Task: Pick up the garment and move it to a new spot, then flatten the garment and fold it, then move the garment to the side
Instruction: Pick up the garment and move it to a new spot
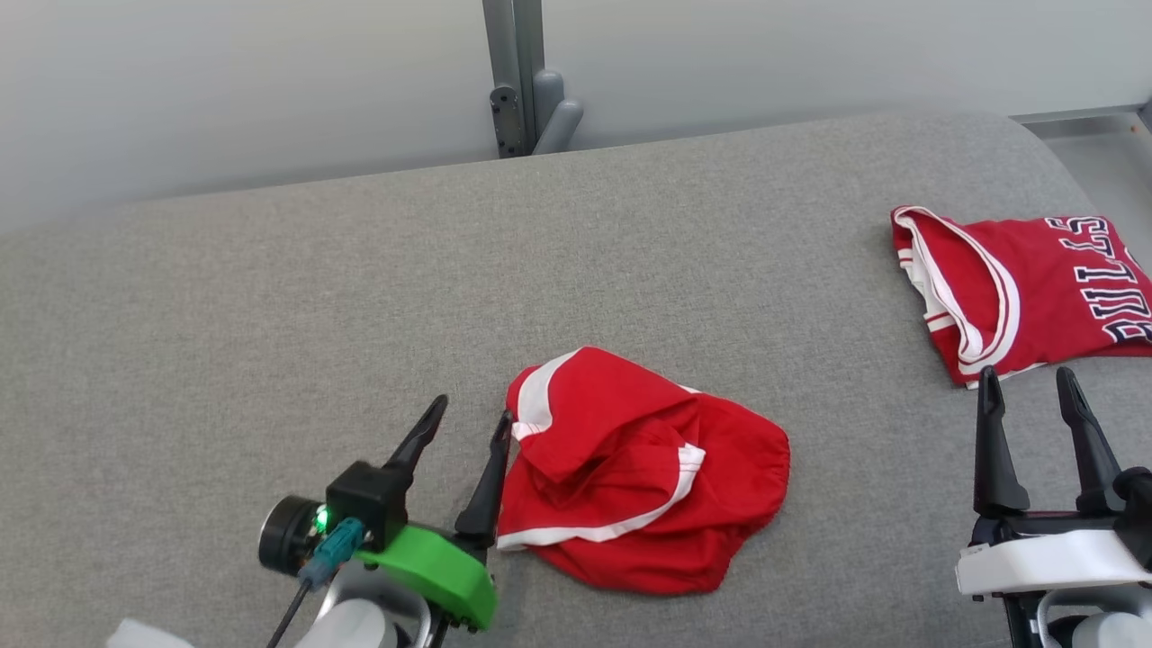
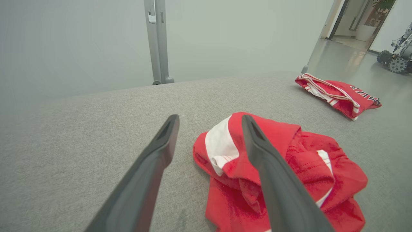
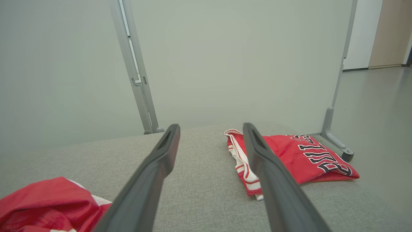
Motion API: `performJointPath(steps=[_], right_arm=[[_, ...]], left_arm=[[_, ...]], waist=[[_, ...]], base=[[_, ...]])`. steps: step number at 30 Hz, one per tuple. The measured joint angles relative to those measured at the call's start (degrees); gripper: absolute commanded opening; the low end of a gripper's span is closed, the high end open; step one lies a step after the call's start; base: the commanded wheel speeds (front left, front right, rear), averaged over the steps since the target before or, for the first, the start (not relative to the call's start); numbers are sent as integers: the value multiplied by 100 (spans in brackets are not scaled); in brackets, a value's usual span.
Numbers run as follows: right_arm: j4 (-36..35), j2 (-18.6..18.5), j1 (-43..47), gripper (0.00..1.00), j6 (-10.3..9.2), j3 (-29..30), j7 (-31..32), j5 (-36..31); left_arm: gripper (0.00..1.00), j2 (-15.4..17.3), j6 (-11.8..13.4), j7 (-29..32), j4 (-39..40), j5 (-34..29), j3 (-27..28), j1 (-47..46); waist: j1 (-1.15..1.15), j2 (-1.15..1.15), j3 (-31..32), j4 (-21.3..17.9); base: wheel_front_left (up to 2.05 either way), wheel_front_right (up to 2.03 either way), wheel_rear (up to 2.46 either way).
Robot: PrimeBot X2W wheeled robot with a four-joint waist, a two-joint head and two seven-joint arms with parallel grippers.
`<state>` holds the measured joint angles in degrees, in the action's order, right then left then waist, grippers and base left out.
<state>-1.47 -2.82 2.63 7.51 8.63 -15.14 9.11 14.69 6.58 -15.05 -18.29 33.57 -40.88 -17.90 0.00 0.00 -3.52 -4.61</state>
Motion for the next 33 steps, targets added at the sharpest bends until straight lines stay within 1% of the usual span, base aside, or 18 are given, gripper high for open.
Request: performJointPath(steps=[1,4,5,9,11,15,21,27,33], right_arm=[[0,0,0,100,0,0,0,0],[-40,3,123,100,0,120,0,-63],[-57,1,205,100,0,222,0,-77],[-40,1,354,100,0,338,0,-153],[3,1,432,100,0,336,0,-188],[105,1,553,100,0,321,0,-231],[275,1,747,100,0,223,0,-220],[435,1,915,100,0,137,0,-162],[554,3,1000,100,0,33,0,-145]], left_arm=[[100,0,0,0,0,0,0,0],[100,153,261,1,702,-428,448,675],[100,207,350,0,1028,-671,695,1070],[100,199,342,0,1272,-926,1224,1794],[100,146,252,0,1254,-973,1446,2066],[100,21,-19,1,1233,-1165,1871,2395],[100,-282,-335,0,1203,-1404,2629,2760],[100,-573,-732,0,1149,-1626,3171,2853],[100,-816,-1004,0,1100,-1869,3519,2878]], waist=[[0,0,0,0],[0,0,165,54],[0,0,234,128],[0,0,330,326],[0,0,375,421],[0,0,458,601],[0,0,583,798],[0,0,702,877],[0,0,731,886]], base=[[0,0,0],[0,0,0],[0,0,0],[0,0,0],[0,0,0],[0,0,0],[0,0,0],[0,0,0],[0,0,0]])
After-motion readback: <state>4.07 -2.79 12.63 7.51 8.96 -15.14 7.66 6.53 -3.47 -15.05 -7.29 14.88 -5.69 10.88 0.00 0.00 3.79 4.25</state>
